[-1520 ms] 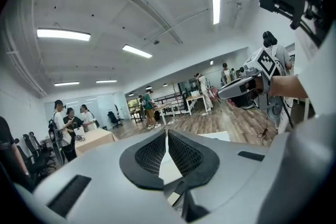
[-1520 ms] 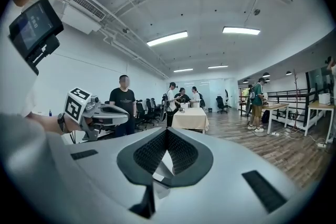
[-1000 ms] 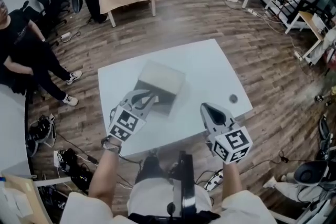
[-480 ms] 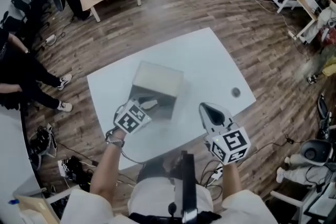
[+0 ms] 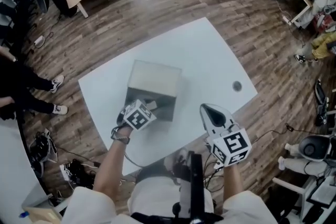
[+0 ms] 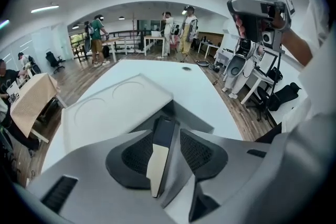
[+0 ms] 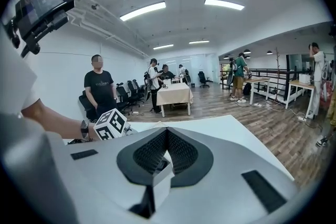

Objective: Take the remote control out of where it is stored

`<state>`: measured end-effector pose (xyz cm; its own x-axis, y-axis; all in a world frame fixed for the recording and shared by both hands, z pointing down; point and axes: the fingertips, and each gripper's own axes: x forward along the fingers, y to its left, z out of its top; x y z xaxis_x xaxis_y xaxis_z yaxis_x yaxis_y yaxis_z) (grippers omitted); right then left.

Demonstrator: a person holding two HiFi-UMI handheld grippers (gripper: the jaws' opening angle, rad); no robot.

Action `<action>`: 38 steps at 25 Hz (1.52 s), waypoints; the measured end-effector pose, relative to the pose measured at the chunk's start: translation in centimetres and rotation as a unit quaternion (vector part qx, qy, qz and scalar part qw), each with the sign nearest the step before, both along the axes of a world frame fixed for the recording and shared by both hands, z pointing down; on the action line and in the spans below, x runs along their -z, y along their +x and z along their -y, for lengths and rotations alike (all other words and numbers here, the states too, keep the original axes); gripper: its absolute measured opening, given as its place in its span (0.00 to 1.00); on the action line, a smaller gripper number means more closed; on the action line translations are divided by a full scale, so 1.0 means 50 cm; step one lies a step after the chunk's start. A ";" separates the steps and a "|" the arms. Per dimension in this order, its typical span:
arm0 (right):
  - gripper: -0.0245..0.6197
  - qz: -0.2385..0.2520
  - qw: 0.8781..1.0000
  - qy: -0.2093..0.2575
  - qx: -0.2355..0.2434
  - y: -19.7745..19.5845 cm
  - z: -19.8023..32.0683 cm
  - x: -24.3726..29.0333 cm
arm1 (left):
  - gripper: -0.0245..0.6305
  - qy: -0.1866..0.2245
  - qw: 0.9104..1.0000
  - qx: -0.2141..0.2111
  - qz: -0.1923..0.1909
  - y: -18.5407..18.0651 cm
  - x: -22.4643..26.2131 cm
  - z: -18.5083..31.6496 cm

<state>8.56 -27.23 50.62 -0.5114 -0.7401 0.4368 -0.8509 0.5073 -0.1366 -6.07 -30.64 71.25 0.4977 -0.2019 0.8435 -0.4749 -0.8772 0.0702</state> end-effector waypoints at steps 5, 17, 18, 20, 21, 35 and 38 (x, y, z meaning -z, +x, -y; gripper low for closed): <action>0.04 -0.001 1.000 -0.017 -0.017 0.003 0.010 -0.023 | 0.28 -0.021 1.000 -0.016 0.014 0.004 -0.043 0.012; 0.04 0.009 0.998 -0.043 -0.037 0.020 0.034 -0.070 | 0.37 -0.053 0.993 -0.086 0.064 0.029 -0.107 0.008; 0.04 0.008 0.998 -0.045 -0.038 0.022 0.035 -0.073 | 0.37 -0.054 0.992 -0.089 0.067 0.030 -0.111 0.008; 0.04 0.009 0.998 -0.048 -0.040 0.024 0.035 -0.076 | 0.37 -0.051 0.991 -0.097 0.075 0.028 -0.120 0.005; 0.04 0.011 0.998 -0.050 -0.040 0.024 0.035 -0.078 | 0.37 -0.049 0.990 -0.101 0.081 0.027 -0.125 0.004; 0.04 0.025 0.997 -0.054 -0.047 0.033 0.036 -0.084 | 0.33 -0.032 0.990 -0.102 0.093 0.018 -0.127 0.013; 0.04 0.024 0.997 -0.054 -0.047 0.037 0.031 -0.081 | 0.32 -0.027 0.989 -0.114 0.094 0.020 -0.113 0.006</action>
